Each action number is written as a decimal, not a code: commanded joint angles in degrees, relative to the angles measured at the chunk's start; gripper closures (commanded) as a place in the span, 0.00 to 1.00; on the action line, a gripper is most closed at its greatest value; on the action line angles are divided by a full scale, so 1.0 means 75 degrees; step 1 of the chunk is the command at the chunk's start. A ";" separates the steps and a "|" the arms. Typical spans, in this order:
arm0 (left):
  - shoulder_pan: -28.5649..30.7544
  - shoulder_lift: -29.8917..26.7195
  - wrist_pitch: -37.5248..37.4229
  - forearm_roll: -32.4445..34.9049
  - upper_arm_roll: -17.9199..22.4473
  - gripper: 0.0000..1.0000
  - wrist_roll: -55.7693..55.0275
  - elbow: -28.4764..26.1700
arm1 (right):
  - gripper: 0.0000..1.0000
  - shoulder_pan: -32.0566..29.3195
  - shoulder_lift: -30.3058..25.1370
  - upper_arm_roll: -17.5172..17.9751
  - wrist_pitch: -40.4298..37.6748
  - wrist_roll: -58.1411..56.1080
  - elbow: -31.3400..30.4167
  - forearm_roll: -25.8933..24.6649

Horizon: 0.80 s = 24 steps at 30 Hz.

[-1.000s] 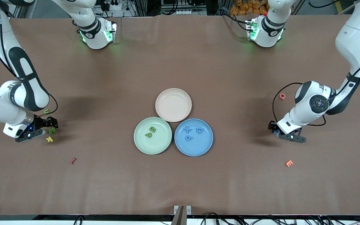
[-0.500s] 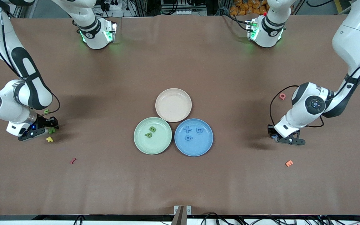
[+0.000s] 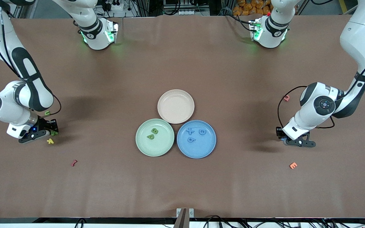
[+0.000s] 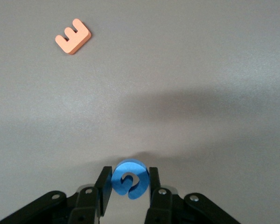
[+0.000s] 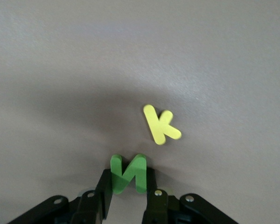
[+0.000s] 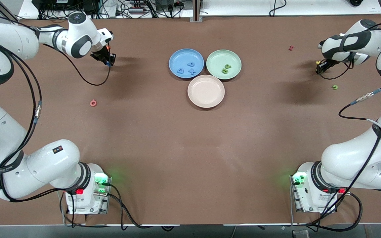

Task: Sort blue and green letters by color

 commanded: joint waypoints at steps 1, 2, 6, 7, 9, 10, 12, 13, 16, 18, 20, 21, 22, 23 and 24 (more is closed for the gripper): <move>-0.0179 -0.0120 -0.0083 0.0132 0.0017 1.00 -0.0678 -0.0072 | 1.00 -0.0009 -0.0128 0.0241 -0.0442 0.0146 0.0181 0.0289; -0.0249 -0.0108 -0.0083 0.0132 0.0017 1.00 -0.0807 -0.0061 | 1.00 0.0015 -0.0140 0.0253 -0.0676 0.0228 0.0298 0.0382; -0.0612 0.0021 -0.0083 0.0132 0.0017 1.00 -0.1346 0.0290 | 1.00 0.0179 -0.0292 0.0358 -0.1719 0.0731 0.0720 0.0500; -0.0717 0.0044 -0.0083 0.0132 0.0017 1.00 -0.1545 0.0349 | 1.00 0.0214 -0.0304 0.0452 -0.1884 0.0953 0.0813 0.0500; -0.0963 0.0068 -0.0083 0.0132 0.0028 1.00 -0.2025 0.0466 | 1.00 0.0261 -0.0374 0.0628 -0.2084 0.1410 0.0931 0.0489; -0.1103 0.0091 -0.0083 0.0132 0.0040 1.00 -0.2248 0.0536 | 1.00 0.0296 -0.0409 0.0710 -0.2131 0.1668 0.0943 0.0489; -0.1350 0.0173 -0.0083 0.0132 0.0040 1.00 -0.2588 0.0700 | 1.00 0.0413 -0.0468 0.0885 -0.2143 0.2230 0.0955 0.0489; -0.1444 0.0185 -0.0083 0.0120 0.0052 1.00 -0.2752 0.0759 | 1.00 0.0483 -0.0491 0.0956 -0.2143 0.2500 0.0967 0.0489; -0.1748 0.0220 -0.0083 0.0132 0.0052 1.00 -0.3315 0.0807 | 1.00 0.0741 -0.0526 0.1202 -0.2143 0.3437 0.0967 0.0489; -0.1901 0.0220 -0.0083 0.0167 0.0052 1.00 -0.3806 0.0818 | 1.00 0.0951 -0.0515 0.1366 -0.2132 0.4186 0.0990 0.0477; -0.2112 0.0244 -0.0083 0.0202 0.0052 1.00 -0.4193 0.0865 | 1.00 0.1267 -0.0515 0.1460 -0.2120 0.5065 0.1072 0.0442; -0.2240 0.0255 -0.0083 0.0179 0.0052 1.00 -0.4346 0.0935 | 1.00 0.1420 -0.0492 0.1472 -0.2120 0.5452 0.1130 0.0442; -0.2392 0.0290 -0.0083 0.0156 0.0052 1.00 -0.4498 0.1017 | 1.00 0.1572 -0.0468 0.1484 -0.2120 0.5839 0.1212 0.0453; -0.2556 0.0349 -0.0083 0.0132 0.0052 1.00 -0.4662 0.1099 | 1.00 0.1736 -0.0445 0.1484 -0.2108 0.6190 0.1271 0.0454; -0.2674 0.0384 -0.0071 0.0144 0.0052 1.00 -0.4850 0.1181 | 1.00 0.1877 -0.0421 0.1507 -0.2097 0.6484 0.1318 0.0454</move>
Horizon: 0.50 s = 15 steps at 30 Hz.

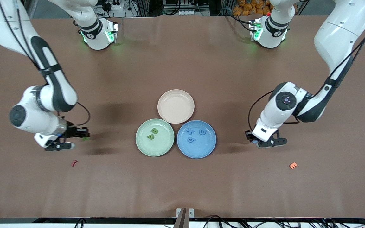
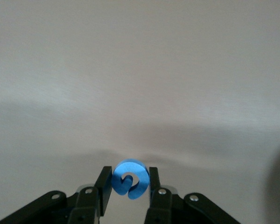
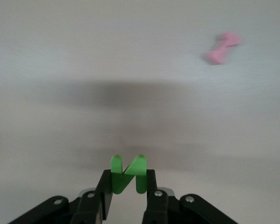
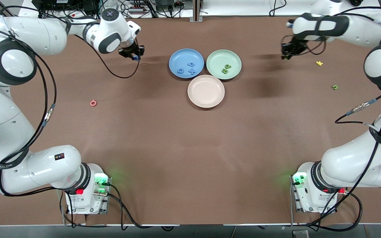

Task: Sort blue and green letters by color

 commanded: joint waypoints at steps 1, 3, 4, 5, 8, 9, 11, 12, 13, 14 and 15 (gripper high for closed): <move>-0.0727 0.0279 -0.0075 0.0155 0.0057 1.00 -0.1123 0.0559 | 1.00 0.0743 0.0051 0.0087 -0.0031 0.1858 0.0290 0.0065; -0.1009 0.0384 -0.0075 0.0179 0.0069 1.00 -0.1604 0.0770 | 1.00 0.1071 0.0179 0.0099 -0.0031 0.2502 0.0524 0.0053; -0.1126 0.0420 -0.0063 0.0179 0.0069 1.00 -0.1803 0.0898 | 1.00 0.1236 0.0238 0.0099 -0.0031 0.2807 0.0618 0.0053; -0.1243 0.0466 -0.0063 0.0179 0.0069 1.00 -0.2014 0.1016 | 1.00 0.1388 0.0297 0.0111 -0.0042 0.3158 0.0735 0.0053; -0.1607 0.0537 -0.0063 0.0179 0.0092 1.00 -0.2484 0.1344 | 1.00 0.1845 0.0496 0.0122 -0.0042 0.4132 0.1075 0.0053; -0.1724 0.0537 -0.0063 0.0179 0.0104 1.00 -0.2613 0.1403 | 1.00 0.1974 0.0578 0.0134 -0.0042 0.4413 0.1227 0.0053; -0.1935 0.0560 -0.0063 0.0167 0.0162 1.00 -0.2789 0.1462 | 1.00 0.2209 0.0765 0.0146 -0.0042 0.4964 0.1520 0.0053; -0.2040 0.0561 -0.0063 0.0167 0.0209 1.00 -0.2848 0.1462 | 1.00 0.2326 0.0847 0.0146 -0.0031 0.5234 0.1649 0.0053; -0.2169 0.0561 -0.0063 0.0167 0.0291 1.00 -0.2895 0.1462 | 1.00 0.2443 0.0941 0.0146 -0.0042 0.5491 0.1778 0.0053; -0.2310 0.0572 -0.0063 0.0167 0.0384 1.00 -0.2942 0.1462 | 1.00 0.2549 0.1011 0.0146 -0.0031 0.5714 0.1895 0.0042; -0.2450 0.0584 -0.0040 0.0156 0.0490 1.00 -0.2989 0.1462 | 1.00 0.2666 0.1105 0.0146 -0.0031 0.5926 0.2024 0.0041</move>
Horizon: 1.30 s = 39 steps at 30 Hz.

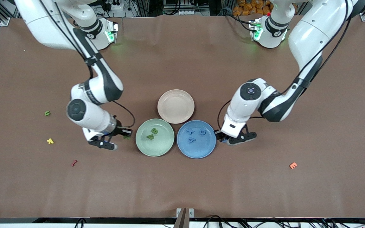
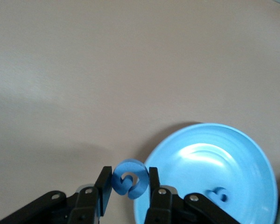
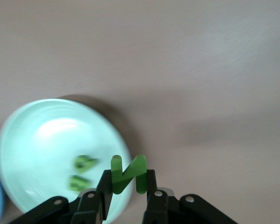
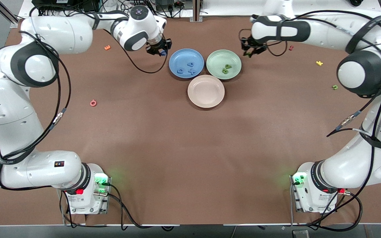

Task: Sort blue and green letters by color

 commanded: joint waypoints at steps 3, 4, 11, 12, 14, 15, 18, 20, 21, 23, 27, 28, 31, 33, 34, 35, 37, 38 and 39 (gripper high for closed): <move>-0.1028 0.0277 0.0139 0.0155 0.0695 1.00 -0.0601 0.0355 | 1.00 0.0709 0.0864 0.0007 -0.0061 0.1578 0.1175 -0.0019; -0.1157 0.0324 0.0210 0.0155 0.0789 1.00 -0.0683 0.0391 | 1.00 0.0779 0.0923 0.0007 -0.0049 0.1707 0.1175 -0.0042; -0.1896 0.0617 0.0316 0.0132 0.1340 1.00 -0.0988 0.0836 | 0.70 0.1015 0.1076 0.0007 0.0056 0.2025 0.1164 -0.0171; -0.1943 0.0652 0.0316 0.0132 0.1352 1.00 -0.1000 0.0871 | 0.63 0.1038 0.1076 0.0007 0.0103 0.2025 0.1175 -0.0183; -0.1967 0.0676 0.0316 0.0120 0.1364 1.00 -0.1070 0.0942 | 0.30 0.1061 0.1064 0.0007 0.0185 0.2036 0.1140 -0.0171; -0.1967 0.0687 0.0316 0.0120 0.1364 1.00 -0.1117 0.0942 | 0.00 0.1061 0.1053 0.0007 0.0185 0.2025 0.1117 -0.0171; -0.1943 0.0687 0.0316 0.0132 0.1364 0.65 -0.1059 0.0942 | 0.00 0.1073 0.1041 0.0007 0.0174 0.2083 0.1105 -0.0171; -0.1885 0.0687 0.0316 0.0190 0.1364 0.00 -0.0919 0.0942 | 0.00 0.1038 0.1017 0.0007 0.0150 0.2095 0.1105 -0.0160; -0.1862 0.0664 0.0316 0.0191 0.1364 0.00 -0.0848 0.0942 | 0.00 0.1015 0.0994 0.0007 0.0127 0.2095 0.1105 -0.0160; -0.1838 0.0606 0.0316 0.0202 0.1364 0.00 -0.0742 0.0942 | 0.00 0.1015 0.0982 0.0007 0.0115 0.2083 0.1093 -0.0160; -0.1663 0.0512 0.0304 0.0226 0.1364 0.00 -0.0462 0.0918 | 0.00 0.0921 0.0959 0.0030 0.0103 0.2071 0.1035 -0.0160; -0.1627 0.0477 0.0304 0.0226 0.1364 0.00 -0.0391 0.0907 | 0.00 0.0909 0.0959 0.0077 0.0103 0.2071 0.1035 -0.0160; -0.1487 0.0418 0.0246 0.0226 0.1364 0.00 -0.0087 0.0848 | 0.00 0.0851 0.0924 0.0148 0.0092 0.2048 0.1023 -0.0171; -0.1311 0.0337 0.0082 0.0214 0.1353 0.00 0.0264 0.0778 | 0.00 0.0746 0.0830 0.0171 0.0080 0.2001 0.0988 -0.0171; -0.1206 0.0278 -0.0011 0.0191 0.1329 0.00 0.0463 0.0731 | 0.00 0.0664 0.0760 0.0194 0.0045 0.1966 0.0918 -0.0183; -0.1066 0.0231 -0.0105 0.0167 0.1306 0.00 0.0709 0.0650 | 0.00 0.0547 0.0678 0.0241 -0.0013 0.1885 0.0825 -0.0206; -0.0808 0.0114 -0.0304 0.0120 0.1236 0.00 0.1189 0.0497 | 0.00 0.0301 0.0456 0.0276 -0.0119 0.1558 0.0626 -0.0218; -0.0679 0.0032 -0.0445 0.0109 0.1142 0.00 0.1389 0.0392 | 0.00 0.0207 0.0339 0.0288 -0.0177 0.1347 0.0462 -0.0218; -0.0504 -0.0027 -0.0585 0.0097 0.1037 0.00 0.1553 0.0298 | 0.00 0.0090 0.0198 0.0288 -0.0248 0.1124 0.0286 -0.0218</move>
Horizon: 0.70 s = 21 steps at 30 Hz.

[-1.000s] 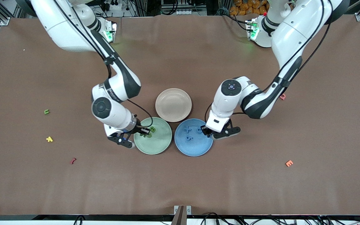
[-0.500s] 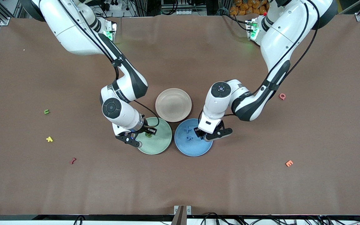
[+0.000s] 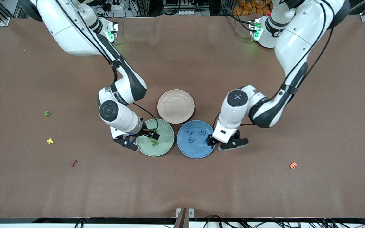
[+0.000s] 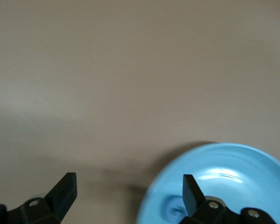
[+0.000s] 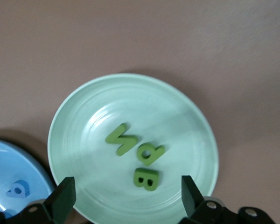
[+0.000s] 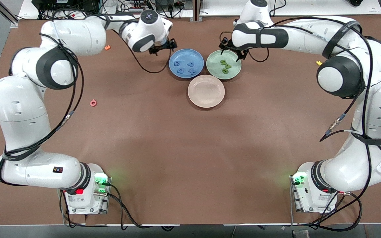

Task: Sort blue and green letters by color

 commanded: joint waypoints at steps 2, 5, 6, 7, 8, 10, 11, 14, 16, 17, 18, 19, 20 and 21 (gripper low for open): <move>0.1005 -0.0673 -0.0733 0.0071 -0.0554 0.00 0.0978 -0.0779 | 0.00 -0.0966 -0.0990 0.0249 -0.0475 -0.1163 -0.1070 -0.0115; 0.1497 -0.1036 -0.0932 0.0071 -0.0824 0.00 0.1037 -0.0990 | 0.00 -0.1423 -0.1494 0.0249 -0.0511 -0.2053 -0.1737 -0.0115; 0.1696 -0.1107 -0.0956 0.0059 -0.0930 0.00 0.1107 -0.1037 | 0.00 -0.1599 -0.1681 0.0249 -0.0511 -0.2428 -0.1972 -0.0115; 0.1884 -0.1188 -0.0979 0.0059 -0.1058 0.00 0.1212 -0.1073 | 0.00 -0.1763 -0.1846 0.0249 -0.0511 -0.2803 -0.2206 -0.0115; 0.2094 -0.1224 -0.1026 0.0059 -0.1187 0.00 0.1318 -0.1096 | 0.00 -0.1950 -0.1998 0.0249 -0.0511 -0.3224 -0.2417 -0.0115; 0.2551 -0.1259 -0.1225 0.0047 -0.1538 0.00 0.1505 -0.1096 | 0.00 -0.2325 -0.2279 0.0238 -0.0511 -0.4021 -0.2792 -0.0127; 0.2728 -0.1271 -0.1342 0.0047 -0.1703 0.00 0.1529 -0.1096 | 0.00 -0.2478 -0.2397 0.0226 -0.0511 -0.4315 -0.2968 -0.0138; 0.3279 -0.1295 -0.1624 0.0059 -0.2101 0.00 0.1658 -0.1108 | 0.00 -0.2900 -0.2795 0.0144 -0.0487 -0.5182 -0.3461 -0.0302; 0.3583 -0.1341 -0.1810 0.0059 -0.2324 0.00 0.1880 -0.1224 | 0.00 -0.3158 -0.3030 0.0062 -0.0464 -0.5710 -0.3754 -0.0489; 0.3701 -0.1434 -0.1974 0.0059 -0.2418 0.00 0.2009 -0.1318 | 0.00 -0.3264 -0.3158 0.0027 -0.0452 -0.5921 -0.3895 -0.0583; 0.3841 -0.1551 -0.2150 0.0059 -0.2500 0.00 0.2173 -0.1458 | 0.00 -0.3358 -0.3276 -0.0031 -0.0429 -0.6086 -0.4024 -0.0665; 0.4028 -0.1703 -0.2256 0.0059 -0.2582 0.00 0.2313 -0.1657 | 0.00 -0.3463 -0.3393 -0.0043 -0.0417 -0.6250 -0.4141 -0.0736; 0.4239 -0.1844 -0.2269 0.0059 -0.2711 0.00 0.2442 -0.1879 | 0.00 -0.3557 -0.3498 -0.0067 -0.0405 -0.6414 -0.4246 -0.0829; 0.4438 -0.1961 -0.2269 0.0059 -0.2840 0.00 0.2560 -0.2055 | 0.00 -0.3639 -0.3604 -0.0090 -0.0405 -0.6567 -0.4329 -0.0923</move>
